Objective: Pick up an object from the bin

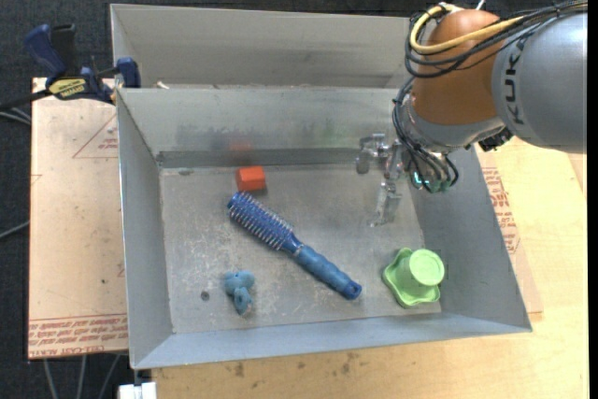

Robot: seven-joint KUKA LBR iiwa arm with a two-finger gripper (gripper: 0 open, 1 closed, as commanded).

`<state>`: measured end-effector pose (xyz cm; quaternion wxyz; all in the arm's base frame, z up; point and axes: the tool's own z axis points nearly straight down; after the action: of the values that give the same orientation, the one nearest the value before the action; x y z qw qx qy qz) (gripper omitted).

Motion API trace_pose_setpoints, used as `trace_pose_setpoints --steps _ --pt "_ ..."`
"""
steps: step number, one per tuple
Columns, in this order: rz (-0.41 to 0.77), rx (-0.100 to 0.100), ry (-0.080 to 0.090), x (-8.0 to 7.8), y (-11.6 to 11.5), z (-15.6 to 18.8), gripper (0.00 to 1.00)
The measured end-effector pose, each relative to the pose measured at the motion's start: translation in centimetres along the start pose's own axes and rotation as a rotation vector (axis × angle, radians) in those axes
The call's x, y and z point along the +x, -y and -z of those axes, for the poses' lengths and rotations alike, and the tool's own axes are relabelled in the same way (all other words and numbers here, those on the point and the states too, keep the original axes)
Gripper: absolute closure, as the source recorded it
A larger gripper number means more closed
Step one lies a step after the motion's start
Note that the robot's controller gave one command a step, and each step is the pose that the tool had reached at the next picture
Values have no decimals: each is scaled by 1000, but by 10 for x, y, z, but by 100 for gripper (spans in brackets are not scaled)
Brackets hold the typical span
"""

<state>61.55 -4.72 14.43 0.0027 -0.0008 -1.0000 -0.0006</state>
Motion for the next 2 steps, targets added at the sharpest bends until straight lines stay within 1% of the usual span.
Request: trace_pose_setpoints --steps 1,2 --pt "2 1 8 -2 0 5 100" --pt "3 1 7 -2 0 5 0"
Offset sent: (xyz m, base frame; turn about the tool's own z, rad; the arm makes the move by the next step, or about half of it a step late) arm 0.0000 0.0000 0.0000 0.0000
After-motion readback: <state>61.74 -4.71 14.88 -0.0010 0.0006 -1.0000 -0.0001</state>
